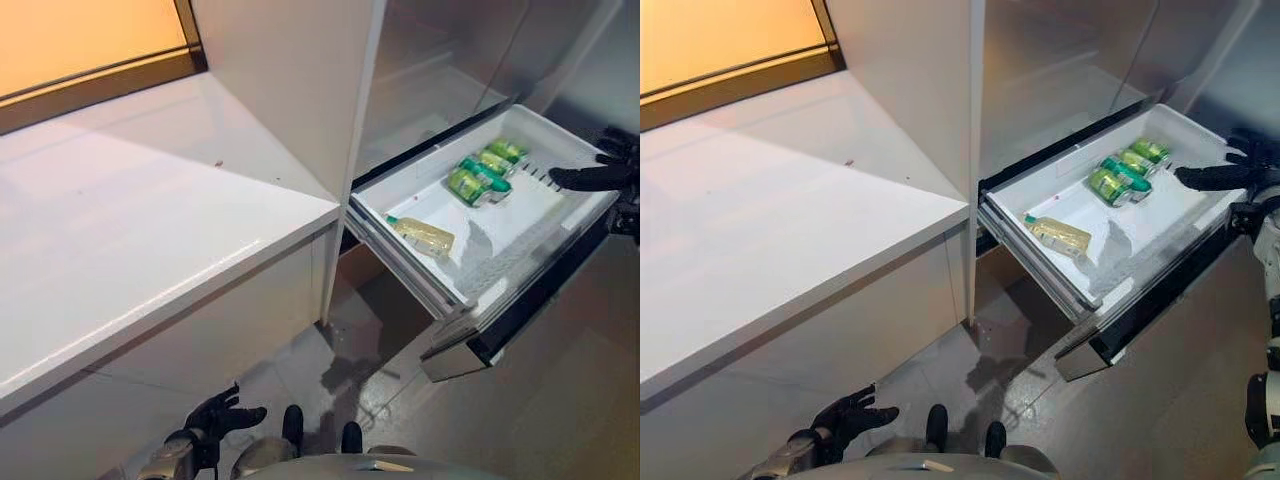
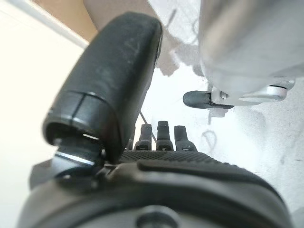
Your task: Put drinks into fridge and close the fridge
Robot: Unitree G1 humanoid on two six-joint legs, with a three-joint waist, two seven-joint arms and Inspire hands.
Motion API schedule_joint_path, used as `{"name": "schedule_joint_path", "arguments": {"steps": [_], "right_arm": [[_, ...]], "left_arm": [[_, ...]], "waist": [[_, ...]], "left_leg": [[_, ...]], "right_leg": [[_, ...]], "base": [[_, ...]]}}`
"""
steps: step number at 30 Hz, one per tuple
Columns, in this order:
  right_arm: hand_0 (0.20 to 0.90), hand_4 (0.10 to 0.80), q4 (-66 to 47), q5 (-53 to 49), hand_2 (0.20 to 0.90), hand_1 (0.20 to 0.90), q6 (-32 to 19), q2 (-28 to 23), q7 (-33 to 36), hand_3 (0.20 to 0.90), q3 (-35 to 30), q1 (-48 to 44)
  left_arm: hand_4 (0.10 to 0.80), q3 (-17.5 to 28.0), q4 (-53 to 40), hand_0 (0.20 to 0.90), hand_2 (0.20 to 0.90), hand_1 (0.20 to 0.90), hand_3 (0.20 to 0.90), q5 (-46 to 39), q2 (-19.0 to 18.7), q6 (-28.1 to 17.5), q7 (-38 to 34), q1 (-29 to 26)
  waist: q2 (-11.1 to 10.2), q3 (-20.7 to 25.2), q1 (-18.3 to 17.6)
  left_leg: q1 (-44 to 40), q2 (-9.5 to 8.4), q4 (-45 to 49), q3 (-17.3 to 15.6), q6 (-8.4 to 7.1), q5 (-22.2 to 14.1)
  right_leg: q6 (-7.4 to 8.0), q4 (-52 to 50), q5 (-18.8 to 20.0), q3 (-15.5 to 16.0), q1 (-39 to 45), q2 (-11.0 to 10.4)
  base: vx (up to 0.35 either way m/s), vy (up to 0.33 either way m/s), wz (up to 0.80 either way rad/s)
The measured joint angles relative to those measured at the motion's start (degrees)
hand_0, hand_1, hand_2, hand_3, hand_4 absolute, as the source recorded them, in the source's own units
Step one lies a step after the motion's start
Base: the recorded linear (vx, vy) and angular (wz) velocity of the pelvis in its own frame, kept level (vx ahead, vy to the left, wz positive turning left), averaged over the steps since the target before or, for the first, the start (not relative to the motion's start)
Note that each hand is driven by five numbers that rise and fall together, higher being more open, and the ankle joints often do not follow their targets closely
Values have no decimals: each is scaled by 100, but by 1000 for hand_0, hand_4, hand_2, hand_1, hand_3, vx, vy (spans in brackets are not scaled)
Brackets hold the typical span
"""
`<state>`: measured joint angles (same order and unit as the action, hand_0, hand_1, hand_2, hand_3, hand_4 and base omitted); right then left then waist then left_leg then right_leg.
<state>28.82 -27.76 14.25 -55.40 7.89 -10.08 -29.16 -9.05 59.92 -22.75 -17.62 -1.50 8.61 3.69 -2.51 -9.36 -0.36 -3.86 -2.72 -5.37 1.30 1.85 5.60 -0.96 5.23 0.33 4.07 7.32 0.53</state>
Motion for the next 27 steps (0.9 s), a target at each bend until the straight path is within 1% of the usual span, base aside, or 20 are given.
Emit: {"name": "schedule_joint_path", "arguments": {"steps": [1,3,5,7,8,9,11,14,15,16,18,20,22,23,24,25,26,27], "right_arm": [[900,800,-84,-74,900,900,-136,85,139,900,-126,96],[900,800,-383,-334,900,900,-714,367,747,900,-418,435],[900,800,-425,-637,900,900,-1107,551,1171,900,-550,667],[900,800,-419,-839,900,900,-1290,649,1466,900,-558,778],[900,800,-401,-950,900,900,-1466,745,1623,900,-615,885],[900,800,-395,-1090,900,900,-1669,1004,1849,900,-768,936],[900,800,-386,-1314,900,900,-2003,1354,2183,900,-935,1005],[900,800,-302,-1694,900,900,-2256,1628,2464,900,-946,1169],[900,800,-291,-1822,900,900,-2344,1722,2503,900,-946,1225],[900,800,-249,-1957,900,900,-2463,1868,2532,900,-945,1293],[900,800,-86,-2249,900,900,-2591,2007,2552,900,-942,1306],[900,800,54,-2543,900,900,-2742,2095,2543,900,-942,1306],[900,800,134,-2886,900,900,-2779,2108,2487,900,-945,1305],[900,800,150,-3045,900,900,-2797,2110,2419,900,-945,1304],[900,800,152,-3103,900,900,-2797,2109,2389,900,-944,1304],[900,800,158,-3343,900,900,-2813,2107,2306,900,-948,1276],[900,800,174,-3502,900,900,-2823,2108,2277,900,-948,1232],[900,800,190,-3652,900,900,-2821,2112,2278,900,-947,1224]], "left_arm": [[800,0,19,900,900,900,900,34,18,-1,6,57],[800,-5,56,900,900,900,900,50,110,-4,22,191],[800,-14,152,900,900,900,900,84,184,-19,25,252],[800,-17,188,900,900,900,900,95,203,-24,21,262],[800,-19,214,900,900,900,900,113,208,-45,23,280],[800,-23,253,900,900,900,900,167,218,-112,22,284],[800,-32,271,900,900,900,900,209,238,-126,20,304],[800,-46,272,900,900,900,900,266,252,-126,19,311],[800,-54,273,900,900,900,900,269,252,-126,20,310],[800,-75,275,900,900,900,900,277,251,-126,20,304],[800,-142,283,900,900,900,900,313,251,-122,18,254],[800,-184,286,900,900,900,900,314,250,-122,12,97],[800,-205,276,900,900,900,900,309,250,-121,-11,-37],[800,-249,255,900,900,900,900,305,248,-120,-33,-106],[800,-251,255,900,900,900,900,304,248,-119,-41,-146],[800,-260,217,900,900,900,900,284,239,-114,-53,-275],[800,-261,164,900,900,900,900,253,231,-114,-60,-365],[800,-257,154,900,900,900,900,241,237,-115,-61,-452]], "waist": [[10,38,-6],[61,149,-79],[98,238,-110],[124,258,-135],[135,276,-133],[153,304,-141],[179,324,-138],[197,335,-144],[197,334,-145],[197,331,-146],[191,299,-133],[196,50,-121],[209,-109,-94],[189,-183,-88],[190,-222,-87],[162,-361,-86],[149,-463,-72],[156,-536,-22]], "left_leg": [[-3,2,0,-9,7,-10],[-37,2,0,-54,14,-25],[-47,3,0,-76,13,-30],[-50,5,1,-83,13,-29],[-53,5,1,-85,13,-28],[-57,7,2,-95,13,-28],[-70,8,6,-113,34,-15],[-105,5,28,-130,38,-18],[-121,8,28,-136,37,-19],[-139,10,32,-147,36,-29],[-138,5,74,-172,45,-48],[-82,-17,462,-164,67,-235],[143,-49,932,-153,90,-452],[298,-73,1162,-151,84,-560],[368,-90,1265,-149,93,-593],[665,-156,1721,-126,140,-718],[881,-187,2060,-129,162,-871],[1019,-203,2269,-136,173,-947]], "right_leg": [[0,0,0,-21,-5,1],[2,0,0,-53,9,1],[2,0,1,-75,13,0],[2,0,2,-91,12,2],[2,0,2,-92,16,2],[2,0,2,-107,15,4],[1,0,3,-141,16,8],[0,-4,4,-178,36,9],[-15,-30,13,-181,37,10],[12,-65,-12,-186,37,12],[9,-148,-38,-189,9,9],[13,-522,-229,-178,-29,-27],[19,-1080,-496,-157,-307,-75],[22,-1414,-652,-139,-519,-115],[27,-1573,-728,-132,-612,-134],[46,-2160,-956,-103,-945,-186],[33,-2527,-1120,-100,-1180,-237],[38,-2745,-1202,-104,-1316,-282]], "base": [[38,-3,-17],[46,-10,-12],[47,-11,-6],[64,-17,-3],[96,-33,-3],[84,-34,-4],[68,-33,-7],[69,-41,-5],[42,-42,-5],[50,-58,-5],[32,-46,-3],[19,-35,5],[-29,-25,5],[-49,-19,5],[-76,-16,11],[-47,-6,13],[-77,-4,13],[-96,5,6]]}}
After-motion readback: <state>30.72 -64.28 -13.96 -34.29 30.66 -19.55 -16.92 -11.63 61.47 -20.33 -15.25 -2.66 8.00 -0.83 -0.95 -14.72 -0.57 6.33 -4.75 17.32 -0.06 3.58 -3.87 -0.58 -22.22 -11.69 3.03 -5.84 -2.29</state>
